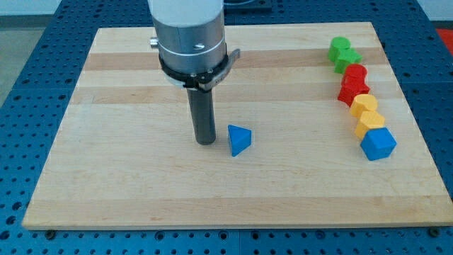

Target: Place blue triangle to the bottom of the blue cube

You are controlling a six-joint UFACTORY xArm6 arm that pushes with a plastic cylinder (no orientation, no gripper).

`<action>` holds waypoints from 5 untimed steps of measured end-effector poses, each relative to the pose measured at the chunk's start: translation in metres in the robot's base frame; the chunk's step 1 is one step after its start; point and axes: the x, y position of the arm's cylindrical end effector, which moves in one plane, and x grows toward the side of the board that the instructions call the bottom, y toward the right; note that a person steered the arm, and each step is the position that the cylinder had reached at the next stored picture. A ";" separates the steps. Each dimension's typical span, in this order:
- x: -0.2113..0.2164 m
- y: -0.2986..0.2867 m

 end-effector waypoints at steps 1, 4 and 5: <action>-0.004 0.026; 0.043 0.099; 0.043 0.103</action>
